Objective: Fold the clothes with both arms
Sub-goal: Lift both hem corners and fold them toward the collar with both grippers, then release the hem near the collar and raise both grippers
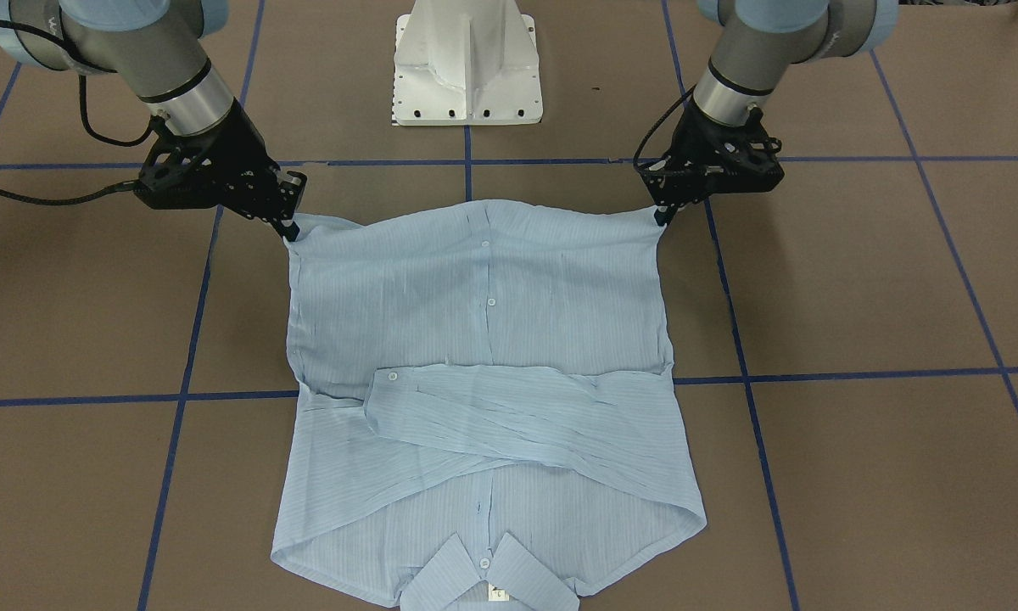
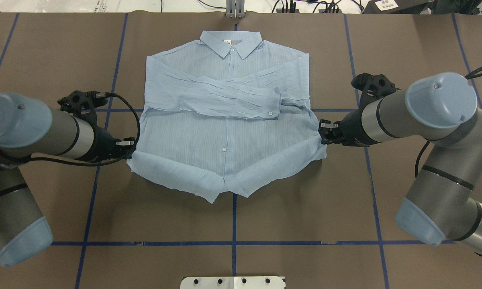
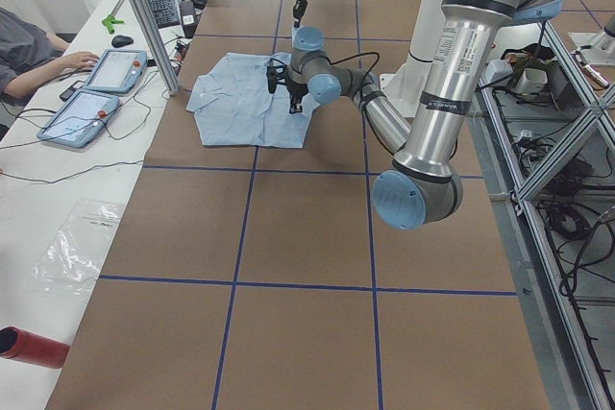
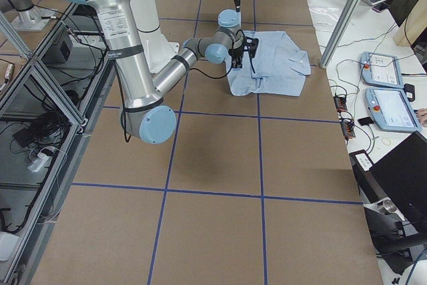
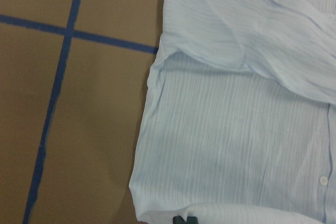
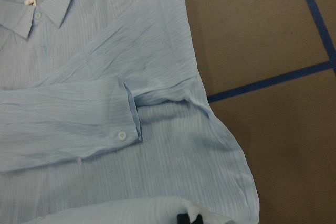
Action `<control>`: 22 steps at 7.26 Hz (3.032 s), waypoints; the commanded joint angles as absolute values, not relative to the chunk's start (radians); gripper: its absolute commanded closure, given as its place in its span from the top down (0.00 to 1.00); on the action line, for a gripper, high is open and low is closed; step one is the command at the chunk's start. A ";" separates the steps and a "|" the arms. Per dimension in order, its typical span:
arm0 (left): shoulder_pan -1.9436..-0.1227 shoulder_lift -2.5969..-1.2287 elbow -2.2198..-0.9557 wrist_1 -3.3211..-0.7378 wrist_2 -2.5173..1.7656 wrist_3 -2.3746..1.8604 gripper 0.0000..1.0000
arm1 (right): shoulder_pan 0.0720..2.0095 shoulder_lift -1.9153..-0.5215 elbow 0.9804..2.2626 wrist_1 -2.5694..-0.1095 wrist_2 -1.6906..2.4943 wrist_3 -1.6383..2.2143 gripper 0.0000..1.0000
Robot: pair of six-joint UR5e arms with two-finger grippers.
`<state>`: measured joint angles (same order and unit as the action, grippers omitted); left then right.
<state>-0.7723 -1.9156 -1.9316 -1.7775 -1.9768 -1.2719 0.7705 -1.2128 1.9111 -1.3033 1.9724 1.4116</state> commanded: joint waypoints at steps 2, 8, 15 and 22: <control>-0.883 -2.078 -1.690 -1.836 -1.993 -1.256 0.00 | 0.896 -1.033 1.655 -1.298 2.006 1.388 0.00; -0.982 -2.249 -1.201 -2.173 -2.049 -1.270 0.00 | 0.979 -0.792 1.208 -1.191 2.059 1.319 0.00; -0.982 -2.342 -1.016 -2.283 -2.043 -1.272 0.00 | 0.971 -0.693 1.017 -1.141 2.056 1.292 0.00; -0.988 -2.203 -1.241 -2.269 -2.052 -1.278 1.00 | 0.830 -0.937 1.282 -1.057 1.982 1.284 1.00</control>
<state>-0.9870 -2.2363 -1.1862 -2.2712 -2.0500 -1.2734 0.8805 -0.8420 1.1809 -1.0584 1.9910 1.2826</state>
